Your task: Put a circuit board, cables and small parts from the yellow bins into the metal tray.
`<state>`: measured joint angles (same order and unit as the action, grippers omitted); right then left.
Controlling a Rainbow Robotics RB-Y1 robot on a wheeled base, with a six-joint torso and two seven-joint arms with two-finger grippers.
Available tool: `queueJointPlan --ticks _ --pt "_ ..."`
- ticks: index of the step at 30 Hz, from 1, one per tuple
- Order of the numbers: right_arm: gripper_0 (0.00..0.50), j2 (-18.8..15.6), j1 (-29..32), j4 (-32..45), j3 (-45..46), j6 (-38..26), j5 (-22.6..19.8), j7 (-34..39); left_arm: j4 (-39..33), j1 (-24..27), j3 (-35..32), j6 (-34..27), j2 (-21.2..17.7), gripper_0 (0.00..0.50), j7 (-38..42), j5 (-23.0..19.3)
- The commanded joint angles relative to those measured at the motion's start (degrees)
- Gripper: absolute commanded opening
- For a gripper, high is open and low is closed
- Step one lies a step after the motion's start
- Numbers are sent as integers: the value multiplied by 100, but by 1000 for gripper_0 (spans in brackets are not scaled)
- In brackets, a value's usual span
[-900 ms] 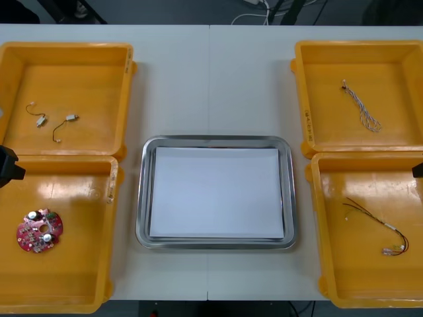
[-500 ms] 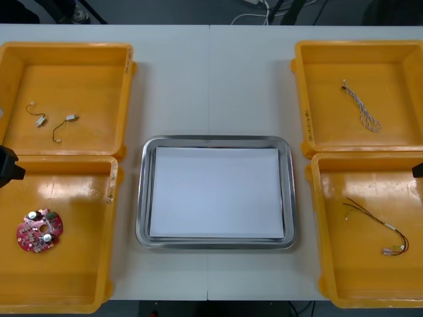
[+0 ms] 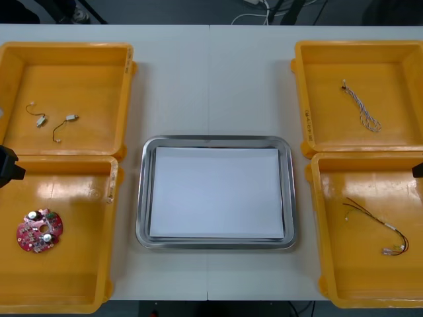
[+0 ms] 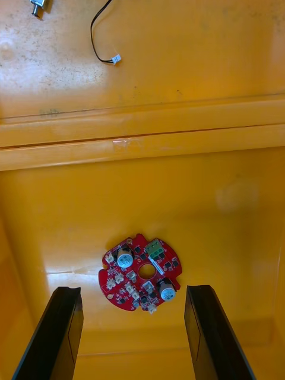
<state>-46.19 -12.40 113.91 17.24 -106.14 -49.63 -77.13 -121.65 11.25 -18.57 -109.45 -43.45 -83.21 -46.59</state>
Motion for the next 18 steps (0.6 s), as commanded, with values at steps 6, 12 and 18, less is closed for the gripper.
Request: queueJointPlan --ticks 6,12,18 --pt "500 -171 9 141 -45 -20 -38 13 -175 150 -191 3 -270 500 279 -43" --pt "500 -171 9 141 -45 -20 -38 13 -175 150 -191 3 -270 500 279 -43" --pt "500 -171 9 141 -45 -20 -38 13 -175 150 -191 3 -270 500 279 -43"
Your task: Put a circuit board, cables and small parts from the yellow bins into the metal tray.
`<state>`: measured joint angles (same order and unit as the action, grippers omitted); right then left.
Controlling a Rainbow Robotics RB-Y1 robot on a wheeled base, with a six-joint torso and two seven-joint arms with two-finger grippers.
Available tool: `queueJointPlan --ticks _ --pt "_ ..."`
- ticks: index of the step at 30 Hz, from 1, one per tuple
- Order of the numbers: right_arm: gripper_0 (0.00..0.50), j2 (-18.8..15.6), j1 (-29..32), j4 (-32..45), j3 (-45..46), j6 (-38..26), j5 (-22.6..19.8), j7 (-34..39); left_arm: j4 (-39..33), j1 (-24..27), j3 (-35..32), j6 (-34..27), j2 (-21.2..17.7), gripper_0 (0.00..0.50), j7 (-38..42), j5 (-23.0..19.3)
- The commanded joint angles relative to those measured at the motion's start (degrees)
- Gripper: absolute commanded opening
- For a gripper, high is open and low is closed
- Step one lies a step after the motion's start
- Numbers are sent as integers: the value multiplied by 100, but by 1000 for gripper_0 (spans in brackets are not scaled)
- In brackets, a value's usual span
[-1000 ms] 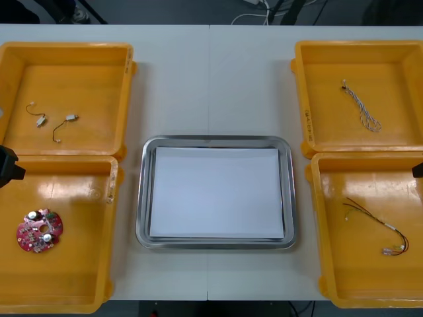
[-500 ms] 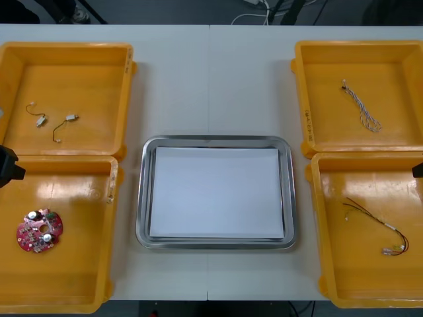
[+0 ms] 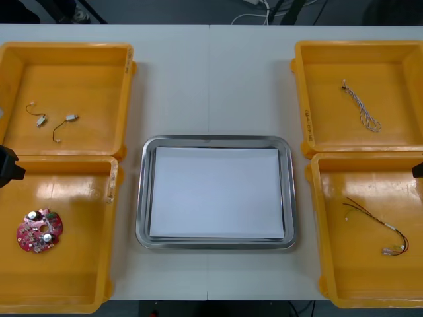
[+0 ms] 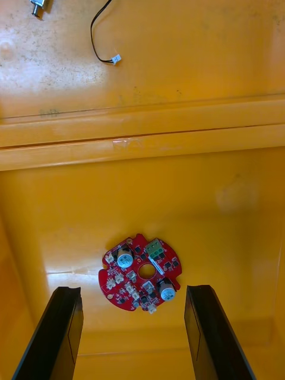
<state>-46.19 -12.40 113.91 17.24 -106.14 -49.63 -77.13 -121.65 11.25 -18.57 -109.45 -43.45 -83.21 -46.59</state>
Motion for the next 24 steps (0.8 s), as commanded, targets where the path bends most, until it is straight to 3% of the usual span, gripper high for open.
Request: queueJointPlan --ticks 1,24 --pt "500 -171 9 141 -45 -20 -38 13 -175 150 -191 3 -270 500 279 -43" --pt "500 -171 9 141 -45 -20 -38 13 -175 150 -191 3 -270 500 279 -43"
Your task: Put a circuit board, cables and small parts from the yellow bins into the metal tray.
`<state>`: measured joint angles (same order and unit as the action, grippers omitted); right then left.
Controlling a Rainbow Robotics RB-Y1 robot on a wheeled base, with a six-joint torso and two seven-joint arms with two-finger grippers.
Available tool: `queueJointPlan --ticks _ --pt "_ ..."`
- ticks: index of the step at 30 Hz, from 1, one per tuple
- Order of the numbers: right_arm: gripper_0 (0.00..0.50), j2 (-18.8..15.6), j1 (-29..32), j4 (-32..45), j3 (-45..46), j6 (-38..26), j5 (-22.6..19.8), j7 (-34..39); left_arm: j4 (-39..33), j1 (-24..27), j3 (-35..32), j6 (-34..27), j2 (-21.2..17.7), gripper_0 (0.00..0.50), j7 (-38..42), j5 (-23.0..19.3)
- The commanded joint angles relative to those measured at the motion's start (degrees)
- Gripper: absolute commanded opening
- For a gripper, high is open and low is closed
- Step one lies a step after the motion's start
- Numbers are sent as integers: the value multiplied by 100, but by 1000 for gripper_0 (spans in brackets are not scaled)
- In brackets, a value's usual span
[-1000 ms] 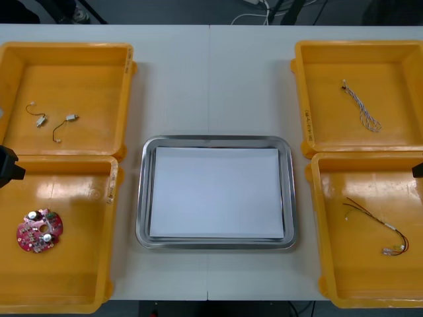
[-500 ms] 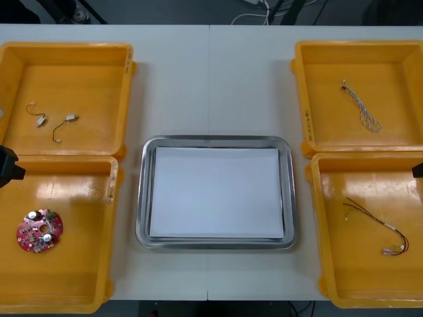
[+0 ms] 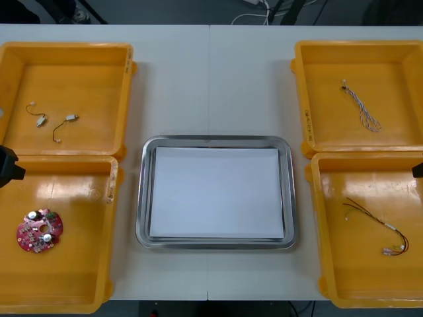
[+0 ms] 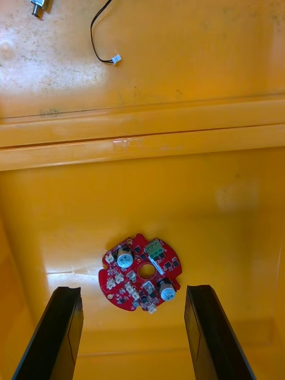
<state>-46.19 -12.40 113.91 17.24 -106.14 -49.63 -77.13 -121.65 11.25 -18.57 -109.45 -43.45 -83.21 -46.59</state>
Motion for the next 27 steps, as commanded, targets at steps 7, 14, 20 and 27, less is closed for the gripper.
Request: queueJointPlan --ticks 7,14,20,27 --pt "500 -171 9 141 -45 -20 -38 13 -175 150 -191 3 -270 500 279 -43" --pt "500 -171 9 141 -45 -20 -38 13 -175 150 -191 3 -270 500 279 -43" --pt "500 -171 9 141 -45 -20 -38 13 -175 150 -191 3 -270 500 279 -43" --pt "500 -171 9 141 -45 -20 -38 13 -175 150 -191 3 -270 500 279 -43"
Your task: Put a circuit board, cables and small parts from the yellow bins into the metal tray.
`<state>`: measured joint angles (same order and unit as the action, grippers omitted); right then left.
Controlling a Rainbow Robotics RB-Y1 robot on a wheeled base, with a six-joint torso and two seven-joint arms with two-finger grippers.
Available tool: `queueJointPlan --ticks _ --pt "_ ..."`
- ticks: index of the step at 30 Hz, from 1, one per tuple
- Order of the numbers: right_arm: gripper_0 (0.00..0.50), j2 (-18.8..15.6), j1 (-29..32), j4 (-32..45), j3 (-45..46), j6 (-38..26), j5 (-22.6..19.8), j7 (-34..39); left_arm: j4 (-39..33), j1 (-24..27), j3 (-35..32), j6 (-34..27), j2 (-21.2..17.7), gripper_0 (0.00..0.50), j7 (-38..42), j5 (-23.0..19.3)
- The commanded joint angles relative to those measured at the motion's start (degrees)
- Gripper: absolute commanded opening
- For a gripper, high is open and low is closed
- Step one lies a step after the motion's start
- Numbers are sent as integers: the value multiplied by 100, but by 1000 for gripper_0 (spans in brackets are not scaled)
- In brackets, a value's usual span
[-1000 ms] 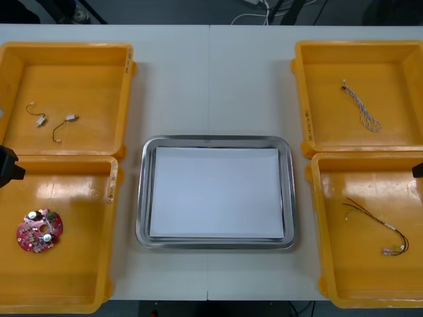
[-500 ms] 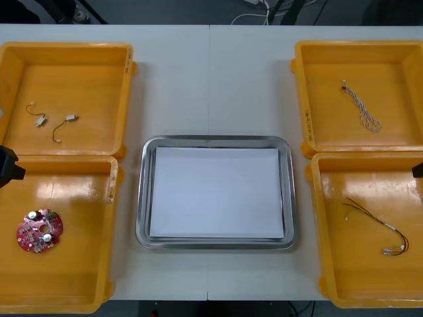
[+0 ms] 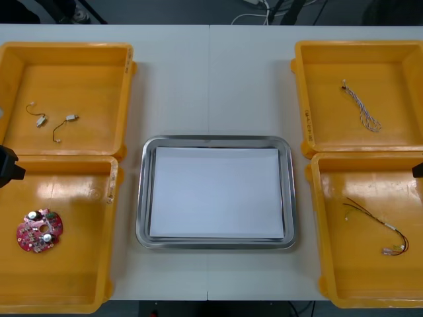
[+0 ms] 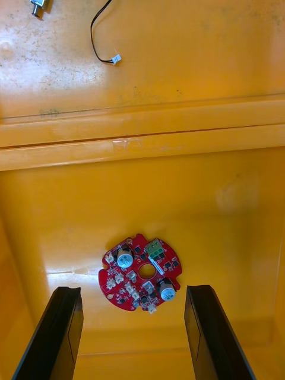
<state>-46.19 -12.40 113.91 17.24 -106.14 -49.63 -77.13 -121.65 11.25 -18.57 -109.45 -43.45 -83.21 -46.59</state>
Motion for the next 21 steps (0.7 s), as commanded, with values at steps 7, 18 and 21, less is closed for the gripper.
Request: queueJointPlan --ticks 7,18,21 --pt "500 -171 9 141 -45 -20 -38 13 -175 150 -191 3 -270 500 279 -43" --pt "500 -171 9 141 -45 -20 -38 13 -175 150 -191 3 -270 500 279 -43" --pt "500 -171 9 141 -45 -20 -38 13 -175 150 -191 3 -270 500 279 -43"
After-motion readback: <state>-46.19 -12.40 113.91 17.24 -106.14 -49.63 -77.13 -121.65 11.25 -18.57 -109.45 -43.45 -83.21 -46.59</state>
